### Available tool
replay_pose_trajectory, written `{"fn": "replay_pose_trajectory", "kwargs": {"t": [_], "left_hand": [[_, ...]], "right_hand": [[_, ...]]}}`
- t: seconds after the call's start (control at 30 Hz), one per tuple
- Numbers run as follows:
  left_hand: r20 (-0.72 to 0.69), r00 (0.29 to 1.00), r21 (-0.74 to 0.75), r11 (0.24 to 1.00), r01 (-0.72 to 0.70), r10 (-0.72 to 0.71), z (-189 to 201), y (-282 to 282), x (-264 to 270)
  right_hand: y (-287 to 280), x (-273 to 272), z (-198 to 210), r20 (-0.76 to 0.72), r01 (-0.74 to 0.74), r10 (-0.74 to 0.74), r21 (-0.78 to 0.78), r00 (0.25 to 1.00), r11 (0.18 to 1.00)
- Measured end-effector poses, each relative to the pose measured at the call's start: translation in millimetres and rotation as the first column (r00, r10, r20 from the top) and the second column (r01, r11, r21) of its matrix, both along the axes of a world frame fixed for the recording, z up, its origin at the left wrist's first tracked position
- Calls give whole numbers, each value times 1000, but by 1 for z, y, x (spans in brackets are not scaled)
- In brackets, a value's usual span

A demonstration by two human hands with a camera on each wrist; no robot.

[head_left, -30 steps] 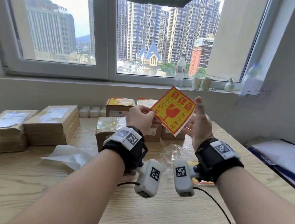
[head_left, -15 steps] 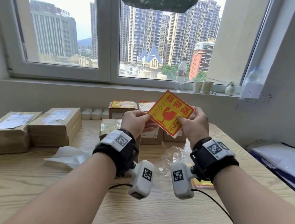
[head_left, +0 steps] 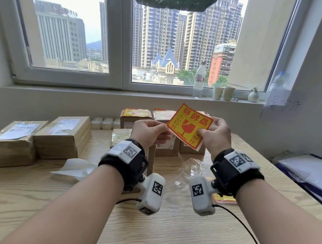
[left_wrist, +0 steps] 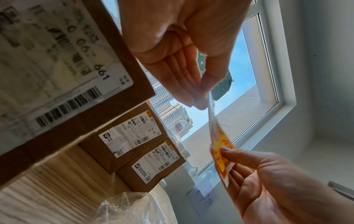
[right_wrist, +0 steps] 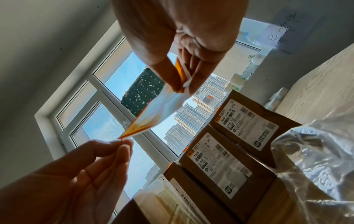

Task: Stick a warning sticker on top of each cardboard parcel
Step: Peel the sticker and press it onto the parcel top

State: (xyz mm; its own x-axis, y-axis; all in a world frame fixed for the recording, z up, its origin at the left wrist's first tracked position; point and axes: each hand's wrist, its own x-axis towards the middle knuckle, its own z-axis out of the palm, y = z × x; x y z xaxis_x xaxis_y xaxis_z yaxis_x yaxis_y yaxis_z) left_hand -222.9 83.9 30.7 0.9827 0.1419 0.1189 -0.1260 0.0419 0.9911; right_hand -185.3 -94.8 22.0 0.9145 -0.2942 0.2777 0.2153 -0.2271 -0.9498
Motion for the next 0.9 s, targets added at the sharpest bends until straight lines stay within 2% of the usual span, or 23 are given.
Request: {"fn": "replay_pose_trajectory", "kwargs": {"t": [0.07, 0.1, 0.13, 0.2, 0.27, 0.33, 0.5, 0.67, 0.9], "left_hand": [[2, 1000, -17, 1000, 8, -8, 1, -2, 0], [7, 1000, -27, 1000, 10, -10, 1, -3, 0], [12, 1000, -34, 999, 14, -14, 1, -4, 0], [26, 999, -40, 999, 33, -32, 2, -7, 0], [40, 998, -33, 998, 58, -57, 3, -9, 0], [49, 995, -8, 996, 91, -90, 3, -10, -2], [101, 988, 155, 983, 102, -118, 4, -9, -2], [127, 986, 225, 971, 81, -112, 5, -11, -1], [162, 984, 294, 956, 17, -68, 7, -11, 2]], "right_hand": [[1, -4, 1, 29, 98, -94, -215, 995, 972], [2, -7, 2, 94, 153, -129, -339, 987, 928], [4, -10, 3, 176, 175, -109, -421, 978, 890], [10, -15, 6, 248, 43, 86, -471, 965, 881], [17, -19, 6, 210, -132, 253, -465, 944, 876], [20, -20, 5, 188, -195, 300, -433, 935, 880], [17, -16, 3, 184, -239, 330, -390, 926, 889], [15, -15, 3, 174, -259, 333, -348, 927, 901], [15, -19, 11, 84, -317, 329, -124, 941, 940]]}}
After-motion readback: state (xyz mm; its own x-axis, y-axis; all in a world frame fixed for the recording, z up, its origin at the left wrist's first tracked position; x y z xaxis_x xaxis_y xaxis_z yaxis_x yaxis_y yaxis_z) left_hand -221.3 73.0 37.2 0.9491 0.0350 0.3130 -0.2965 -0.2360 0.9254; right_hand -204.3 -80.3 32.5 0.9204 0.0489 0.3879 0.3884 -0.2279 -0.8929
